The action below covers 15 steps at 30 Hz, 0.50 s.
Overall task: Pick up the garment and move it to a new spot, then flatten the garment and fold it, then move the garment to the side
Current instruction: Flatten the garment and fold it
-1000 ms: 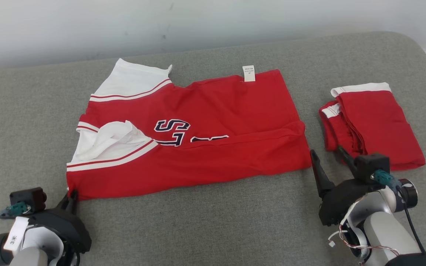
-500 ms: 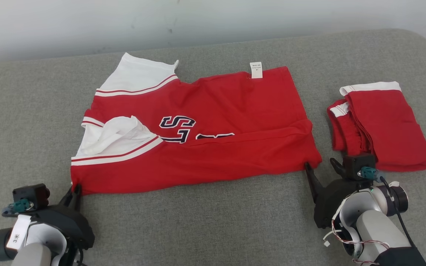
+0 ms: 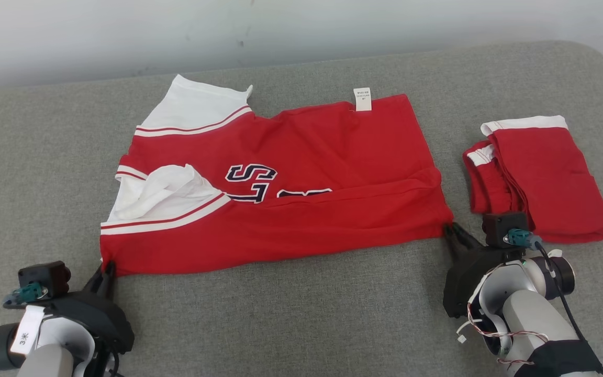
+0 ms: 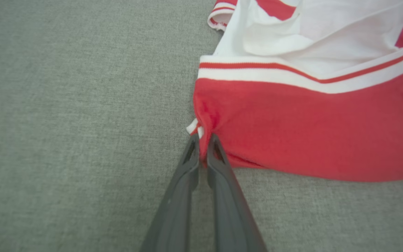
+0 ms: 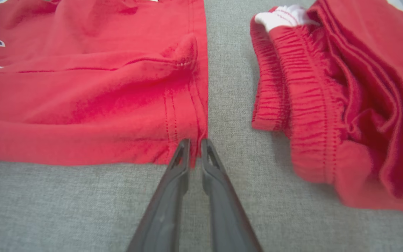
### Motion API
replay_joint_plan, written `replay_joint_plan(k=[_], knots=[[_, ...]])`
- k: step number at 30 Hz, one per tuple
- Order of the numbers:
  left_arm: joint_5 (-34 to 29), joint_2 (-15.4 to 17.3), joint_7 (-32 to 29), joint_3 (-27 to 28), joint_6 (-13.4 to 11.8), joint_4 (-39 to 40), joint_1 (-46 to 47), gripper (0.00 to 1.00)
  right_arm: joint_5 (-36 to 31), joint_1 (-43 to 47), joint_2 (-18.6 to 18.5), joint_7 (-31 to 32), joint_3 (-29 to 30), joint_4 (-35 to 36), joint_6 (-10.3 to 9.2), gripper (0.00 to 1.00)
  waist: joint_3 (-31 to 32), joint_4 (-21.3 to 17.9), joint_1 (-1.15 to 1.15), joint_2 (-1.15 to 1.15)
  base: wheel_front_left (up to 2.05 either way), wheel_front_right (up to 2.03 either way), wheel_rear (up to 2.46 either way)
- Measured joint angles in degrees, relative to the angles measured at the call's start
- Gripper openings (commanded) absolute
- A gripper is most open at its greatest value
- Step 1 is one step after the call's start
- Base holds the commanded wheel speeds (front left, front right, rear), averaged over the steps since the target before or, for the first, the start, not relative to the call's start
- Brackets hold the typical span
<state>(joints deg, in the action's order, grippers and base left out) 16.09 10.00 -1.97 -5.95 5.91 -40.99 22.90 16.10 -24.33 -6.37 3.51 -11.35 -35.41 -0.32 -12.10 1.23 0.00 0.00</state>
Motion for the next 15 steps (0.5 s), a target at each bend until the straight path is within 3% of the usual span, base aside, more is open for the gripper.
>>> replay_joint_plan(k=[2, 10, 11, 12, 15], knots=[[0.00, -0.01, 0.02, 0.00, 0.01, -0.16, 0.11, 0.00, 0.01, -0.03, 0.03, -0.05, 0.00, -0.56, 0.16, 0.00, -0.02, 0.02, 0.00, 0.00, 0.00, 0.00, 0.00], [0.01, -0.03, 0.59, -0.04, 0.09, -0.75, 0.40, 0.00, 0.02, -0.97, -0.08, -1.04, 0.09, -1.99, 0.54, 0.00, -0.15, 0.01, 0.00, 0.00, 0.00, 0.00, 0.00], [0.01, -0.03, 0.76, -0.03, 0.09, -0.85, 0.47, 0.00, 0.02, -0.97, -0.13, -1.08, 0.12, -2.15, 0.60, 0.18, -0.16, 0.00, 0.00, 0.00, 0.00, 0.00, 0.00], [0.01, -0.02, 0.83, -0.03, 0.09, -0.96, 0.57, 0.00, 0.03, -0.98, -0.15, -1.10, 0.18, -2.31, 0.60, 1.00, -0.18, -0.02, 0.00, 0.00, 0.00, 0.00, 0.00], [0.01, -0.01, 1.01, -0.03, 0.09, -1.10, 0.65, 0.00, 0.04, -1.42, -0.19, -1.72, 0.33, -3.13, 0.67, 1.00, -0.24, -0.08, 0.00, 0.00, 0.00, 0.00, 0.00]])
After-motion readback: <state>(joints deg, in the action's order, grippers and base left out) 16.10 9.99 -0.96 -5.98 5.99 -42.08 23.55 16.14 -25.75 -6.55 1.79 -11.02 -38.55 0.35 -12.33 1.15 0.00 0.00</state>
